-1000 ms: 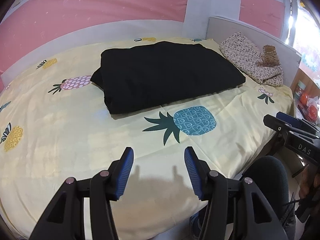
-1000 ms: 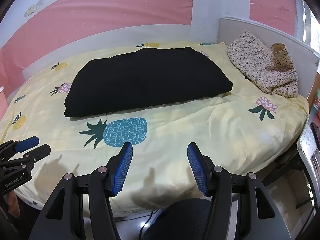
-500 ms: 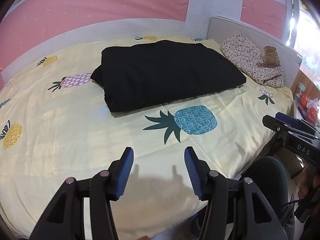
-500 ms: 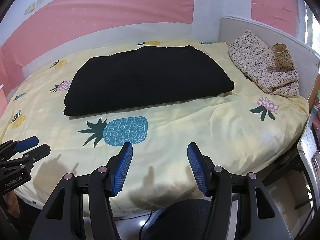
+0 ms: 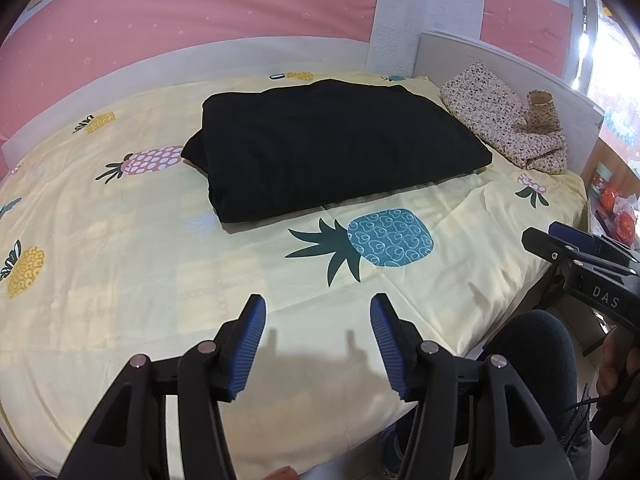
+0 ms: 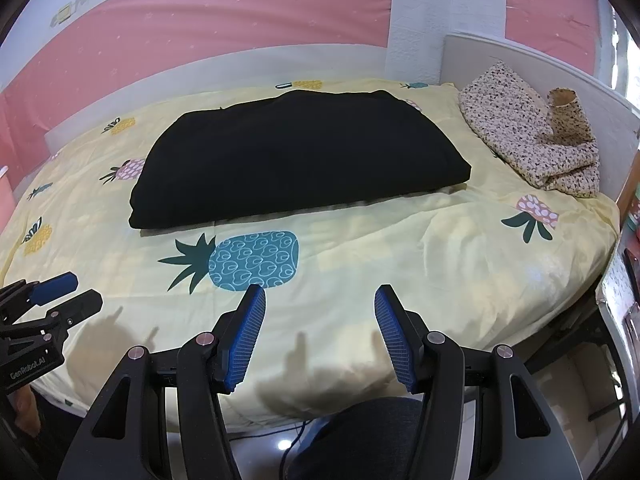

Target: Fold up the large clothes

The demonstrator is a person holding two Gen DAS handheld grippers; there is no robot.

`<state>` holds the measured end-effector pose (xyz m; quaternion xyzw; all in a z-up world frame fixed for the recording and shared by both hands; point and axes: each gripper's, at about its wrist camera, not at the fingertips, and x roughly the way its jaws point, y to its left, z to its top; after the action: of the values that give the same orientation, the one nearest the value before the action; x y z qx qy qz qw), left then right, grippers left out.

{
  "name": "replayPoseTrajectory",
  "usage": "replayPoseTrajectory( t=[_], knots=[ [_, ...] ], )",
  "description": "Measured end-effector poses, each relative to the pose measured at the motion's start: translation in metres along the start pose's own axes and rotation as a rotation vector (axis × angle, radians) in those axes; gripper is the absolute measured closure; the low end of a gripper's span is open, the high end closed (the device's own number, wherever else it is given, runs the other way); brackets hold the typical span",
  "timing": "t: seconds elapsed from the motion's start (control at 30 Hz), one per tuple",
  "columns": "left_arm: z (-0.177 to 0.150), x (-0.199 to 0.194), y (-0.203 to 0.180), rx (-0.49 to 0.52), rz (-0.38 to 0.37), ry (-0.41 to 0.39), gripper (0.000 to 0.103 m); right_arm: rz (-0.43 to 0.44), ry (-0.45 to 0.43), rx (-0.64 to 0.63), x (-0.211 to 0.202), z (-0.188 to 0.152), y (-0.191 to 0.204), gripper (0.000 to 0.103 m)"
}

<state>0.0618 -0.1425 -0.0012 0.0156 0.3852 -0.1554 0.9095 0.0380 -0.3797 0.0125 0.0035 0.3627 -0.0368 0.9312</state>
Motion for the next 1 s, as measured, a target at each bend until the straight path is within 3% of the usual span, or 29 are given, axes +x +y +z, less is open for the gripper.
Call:
replayPoseTrajectory(
  t=[1.0],
  knots=[
    [-0.0029, -0.0025, -0.0045, 0.029, 0.027, 0.003, 0.045, 0.004, 0.0, -0.003, 0.0015, 0.0, -0.0007, 0.045]
  ],
)
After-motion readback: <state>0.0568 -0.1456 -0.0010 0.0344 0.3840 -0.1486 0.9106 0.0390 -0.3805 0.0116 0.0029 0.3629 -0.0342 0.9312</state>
